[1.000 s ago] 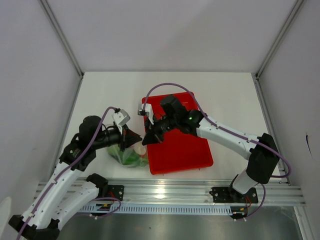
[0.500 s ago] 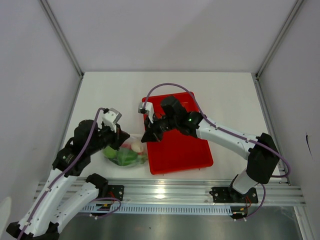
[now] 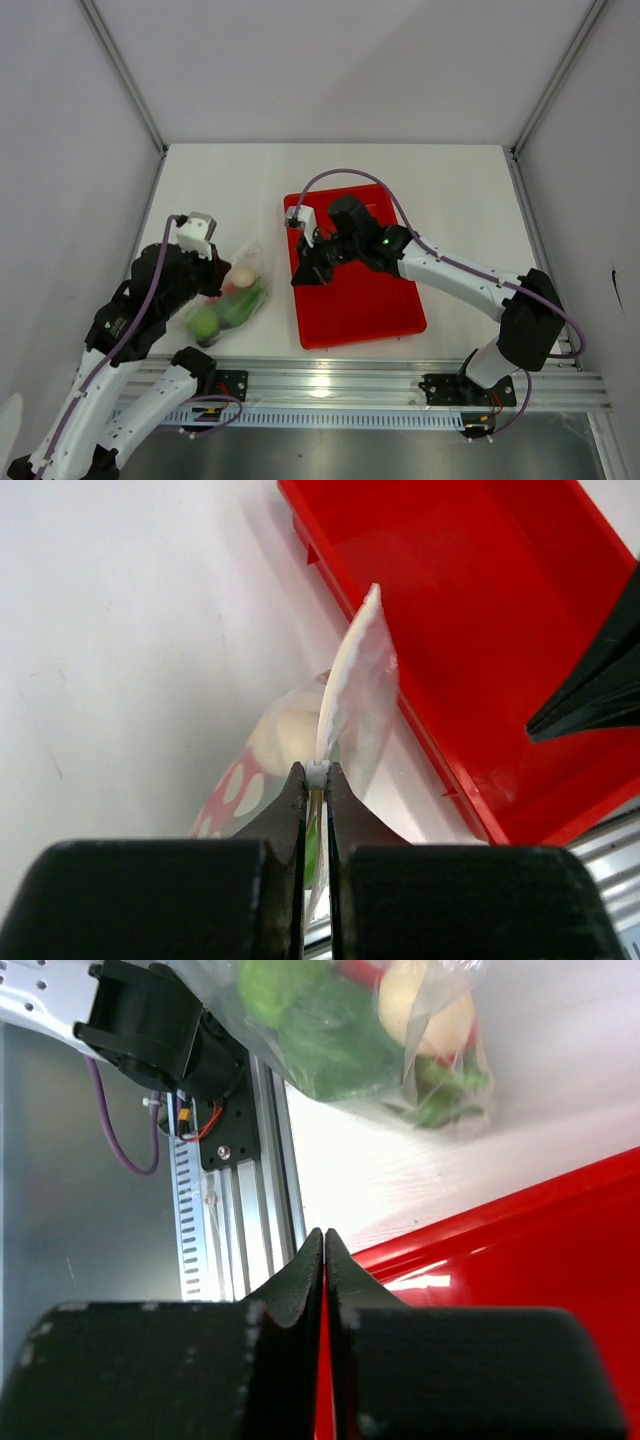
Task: Place the food in the zip-top bag and seal the zipper
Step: Zip the zipper food storage bag at the center of the board.
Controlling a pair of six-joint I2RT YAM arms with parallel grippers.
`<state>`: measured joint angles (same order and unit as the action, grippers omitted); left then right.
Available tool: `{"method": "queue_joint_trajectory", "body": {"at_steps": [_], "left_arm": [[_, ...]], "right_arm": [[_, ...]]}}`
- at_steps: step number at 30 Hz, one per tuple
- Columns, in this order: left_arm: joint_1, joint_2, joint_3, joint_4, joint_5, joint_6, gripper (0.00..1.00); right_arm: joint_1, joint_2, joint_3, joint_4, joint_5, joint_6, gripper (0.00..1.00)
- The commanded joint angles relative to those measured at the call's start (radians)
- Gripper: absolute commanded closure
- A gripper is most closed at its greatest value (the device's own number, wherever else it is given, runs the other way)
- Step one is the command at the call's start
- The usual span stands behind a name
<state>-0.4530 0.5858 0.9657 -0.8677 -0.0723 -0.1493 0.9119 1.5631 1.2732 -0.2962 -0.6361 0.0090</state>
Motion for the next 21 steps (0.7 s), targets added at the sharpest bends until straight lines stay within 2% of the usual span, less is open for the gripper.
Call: {"method": "queue_joint_trajectory", "body": {"at_steps": [1, 2, 4, 5, 6, 8, 13, 18, 21], "left_arm": [[0.005, -0.021, 0.033, 0.024, 0.084, 0.013, 0.99], [0.005, -0.032, 0.030, 0.045, 0.121, 0.020, 0.99], [0.005, -0.038, 0.021, 0.061, 0.188, 0.024, 1.00], [0.005, -0.038, 0.022, 0.070, 0.209, 0.027, 0.99], [0.005, -0.038, 0.019, 0.070, 0.226, 0.031, 0.99], [0.005, -0.037, 0.021, 0.070, 0.249, 0.034, 0.99], [0.005, -0.044, 0.013, 0.062, 0.293, 0.040, 0.99], [0.005, -0.018, 0.001, 0.052, 0.342, 0.042, 0.99], [0.005, -0.011, -0.012, 0.059, 0.370, 0.044, 0.99]], "right_arm": [[-0.004, -0.029, 0.026, -0.035, -0.017, -0.013, 0.94], [-0.005, -0.022, 0.040, -0.049, -0.026, -0.035, 0.67], [-0.004, 0.002, 0.087, -0.086, -0.019, -0.058, 0.50], [-0.004, 0.009, 0.104, -0.093, -0.004, -0.063, 0.28], [-0.005, 0.021, 0.120, -0.099, 0.007, -0.069, 0.16], [-0.005, 0.032, 0.168, -0.104, 0.024, -0.092, 0.01], [-0.005, 0.090, 0.285, -0.125, 0.078, -0.147, 0.01], [0.008, 0.146, 0.435, -0.269, -0.005, -0.248, 0.01], [0.021, 0.163, 0.463, -0.326, -0.045, -0.300, 0.01]]}}
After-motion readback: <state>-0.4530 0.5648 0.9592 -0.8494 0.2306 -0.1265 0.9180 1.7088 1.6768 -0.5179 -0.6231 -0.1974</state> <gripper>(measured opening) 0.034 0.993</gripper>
